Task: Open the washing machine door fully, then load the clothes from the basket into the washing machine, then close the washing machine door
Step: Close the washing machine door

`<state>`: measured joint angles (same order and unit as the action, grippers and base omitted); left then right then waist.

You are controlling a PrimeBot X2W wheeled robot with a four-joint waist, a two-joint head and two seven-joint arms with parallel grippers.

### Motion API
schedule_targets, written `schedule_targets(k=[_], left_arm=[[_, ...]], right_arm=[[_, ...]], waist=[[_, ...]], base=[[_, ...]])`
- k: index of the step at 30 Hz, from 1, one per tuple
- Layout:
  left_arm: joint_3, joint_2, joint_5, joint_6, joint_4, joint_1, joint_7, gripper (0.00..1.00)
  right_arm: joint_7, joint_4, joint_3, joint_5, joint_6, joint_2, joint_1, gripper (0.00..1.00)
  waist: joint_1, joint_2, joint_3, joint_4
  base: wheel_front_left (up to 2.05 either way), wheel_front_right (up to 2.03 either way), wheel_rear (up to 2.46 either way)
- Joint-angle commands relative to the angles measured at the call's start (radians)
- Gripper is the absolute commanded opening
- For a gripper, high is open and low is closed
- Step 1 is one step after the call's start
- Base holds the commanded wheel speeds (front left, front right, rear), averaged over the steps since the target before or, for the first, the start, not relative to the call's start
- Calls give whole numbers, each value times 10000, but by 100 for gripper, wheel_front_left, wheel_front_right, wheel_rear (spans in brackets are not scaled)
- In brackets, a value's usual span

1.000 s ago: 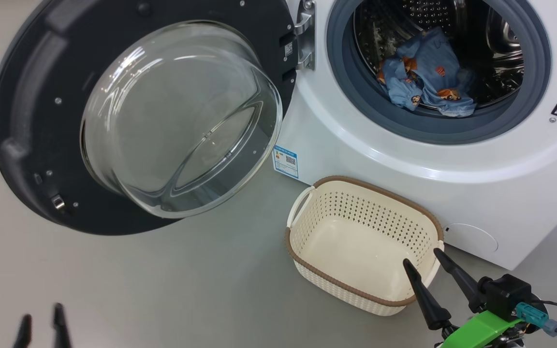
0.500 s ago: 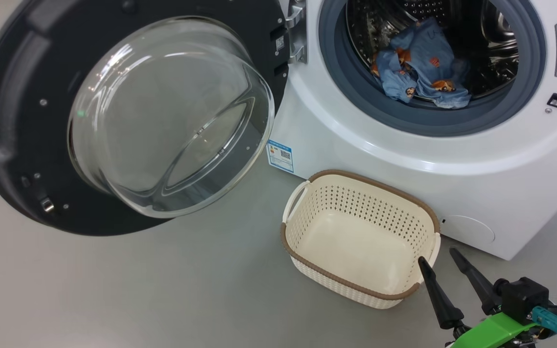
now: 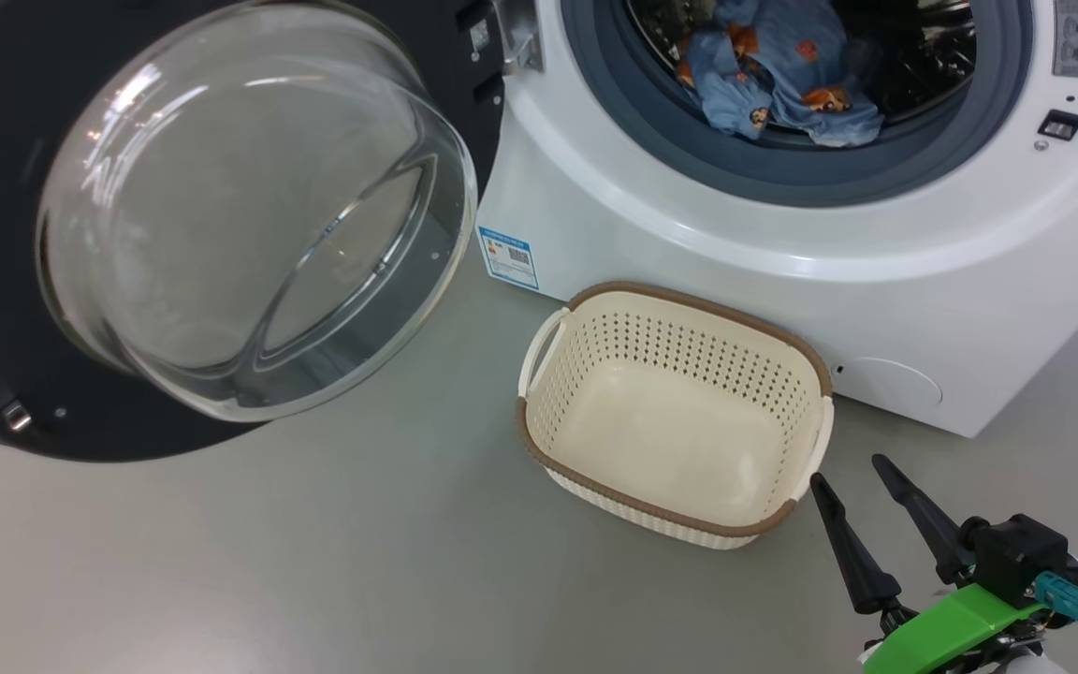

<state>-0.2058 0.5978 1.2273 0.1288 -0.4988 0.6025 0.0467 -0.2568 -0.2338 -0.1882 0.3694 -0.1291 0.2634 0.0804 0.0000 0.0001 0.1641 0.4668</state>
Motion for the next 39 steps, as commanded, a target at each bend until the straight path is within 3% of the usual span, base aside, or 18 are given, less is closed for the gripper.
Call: schedule_targets(k=[1,7,11,23,39], left_arm=[[-194,946,202,18,-50,428,-314,0],[519,1687,1575,19,-1472,1025,-2933,0],[852,1893,1992,19,-1925,1391,-3933,0],[1461,1904,2591,19,-2279,1566,-5292,0],[1877,1743,3353,19,-1565,970,-7005,0]], right_arm=[[-49,289,-262,-83,-16,135,263,100],[-49,342,-383,-94,-16,250,382,100],[-49,379,-408,-108,-16,353,404,100],[-49,421,-501,-133,-16,468,685,100],[-49,357,-472,-119,-16,409,645,100]], waist=[[0,-1,167,-148],[0,-1,402,-308],[0,-1,578,-360],[0,-1,891,-523],[0,-1,640,-602]], base=[[0,0,0],[0,0,0],[0,0,0],[0,0,0],[0,0,0]])
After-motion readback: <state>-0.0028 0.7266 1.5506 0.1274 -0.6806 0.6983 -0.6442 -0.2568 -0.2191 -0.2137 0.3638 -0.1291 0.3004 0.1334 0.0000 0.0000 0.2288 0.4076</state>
